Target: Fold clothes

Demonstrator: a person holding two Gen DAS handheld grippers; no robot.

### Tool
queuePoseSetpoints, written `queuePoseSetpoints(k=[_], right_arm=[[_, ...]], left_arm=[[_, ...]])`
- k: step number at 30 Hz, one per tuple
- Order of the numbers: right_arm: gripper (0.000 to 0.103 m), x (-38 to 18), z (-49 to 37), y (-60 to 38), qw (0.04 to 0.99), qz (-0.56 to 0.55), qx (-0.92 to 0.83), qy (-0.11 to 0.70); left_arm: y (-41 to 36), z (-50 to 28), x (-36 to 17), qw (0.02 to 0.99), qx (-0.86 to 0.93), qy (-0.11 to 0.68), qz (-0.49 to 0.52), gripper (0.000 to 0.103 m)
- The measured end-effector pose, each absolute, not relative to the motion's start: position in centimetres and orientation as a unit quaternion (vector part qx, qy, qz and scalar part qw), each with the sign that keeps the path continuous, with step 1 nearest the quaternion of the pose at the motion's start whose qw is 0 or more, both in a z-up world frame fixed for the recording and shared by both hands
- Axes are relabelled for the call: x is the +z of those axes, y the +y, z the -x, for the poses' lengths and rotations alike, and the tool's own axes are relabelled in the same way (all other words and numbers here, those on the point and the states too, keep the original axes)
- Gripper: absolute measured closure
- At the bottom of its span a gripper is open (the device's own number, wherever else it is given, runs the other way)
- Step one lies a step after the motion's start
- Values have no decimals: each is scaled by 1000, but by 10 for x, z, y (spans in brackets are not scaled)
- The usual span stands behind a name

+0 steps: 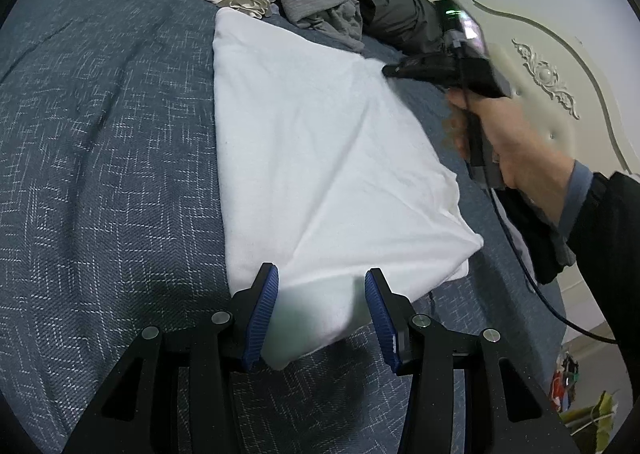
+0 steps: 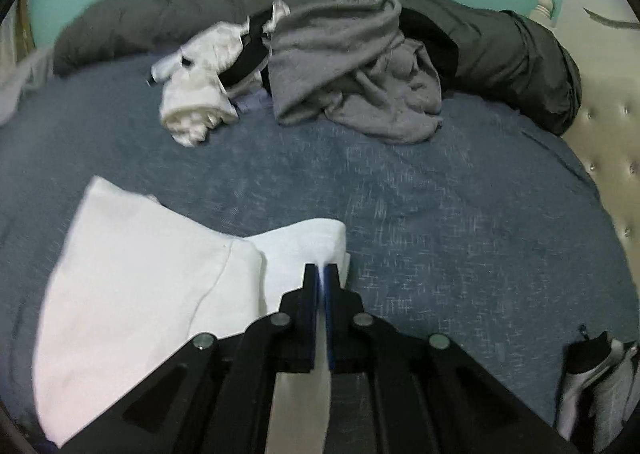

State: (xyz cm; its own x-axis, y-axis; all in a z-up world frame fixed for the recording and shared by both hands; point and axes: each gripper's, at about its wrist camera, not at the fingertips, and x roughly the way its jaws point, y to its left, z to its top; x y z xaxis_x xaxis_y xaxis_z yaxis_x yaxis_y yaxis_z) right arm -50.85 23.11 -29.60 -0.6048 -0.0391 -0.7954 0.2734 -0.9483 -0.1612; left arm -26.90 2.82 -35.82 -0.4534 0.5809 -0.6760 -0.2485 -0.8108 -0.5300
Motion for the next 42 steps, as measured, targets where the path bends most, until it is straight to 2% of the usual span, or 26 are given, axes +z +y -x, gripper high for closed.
queuePoseSetpoints(k=[5,10,13,14,24,26,29,30,38,42], right_arm=[[100,-320,519,248,48,-468,-873,126],[97,-303,506,284,63,-451,-888,64],[85,-294,501,303,94,-453,-886,10],[77,-295,499,306,111,-466,-878,-14],[77,-320,451,316,159,-529,-829,-92],[77,-327,448,311,159,-539,-823,-84],[96,-333,443,307,162,-544,-819,-79],[99,-332,442,306,161,-541,-822,-73],[102,-317,430,295,109,-516,-849,42],[102,-302,424,320,83,-498,-863,-9]], left_arm=[[26,269,-358,249,831,-185,461,54],[25,270,-357,247,832,-185,461,54],[26,270,-357,247,832,-187,461,54],[27,271,-357,246,832,-187,461,54],[28,268,-356,244,833,-186,461,54],[28,268,-356,244,833,-186,461,54],[28,268,-356,243,833,-186,461,54],[28,268,-356,243,833,-186,461,54],[29,270,-357,243,833,-184,461,54],[28,271,-357,244,832,-187,462,54]])
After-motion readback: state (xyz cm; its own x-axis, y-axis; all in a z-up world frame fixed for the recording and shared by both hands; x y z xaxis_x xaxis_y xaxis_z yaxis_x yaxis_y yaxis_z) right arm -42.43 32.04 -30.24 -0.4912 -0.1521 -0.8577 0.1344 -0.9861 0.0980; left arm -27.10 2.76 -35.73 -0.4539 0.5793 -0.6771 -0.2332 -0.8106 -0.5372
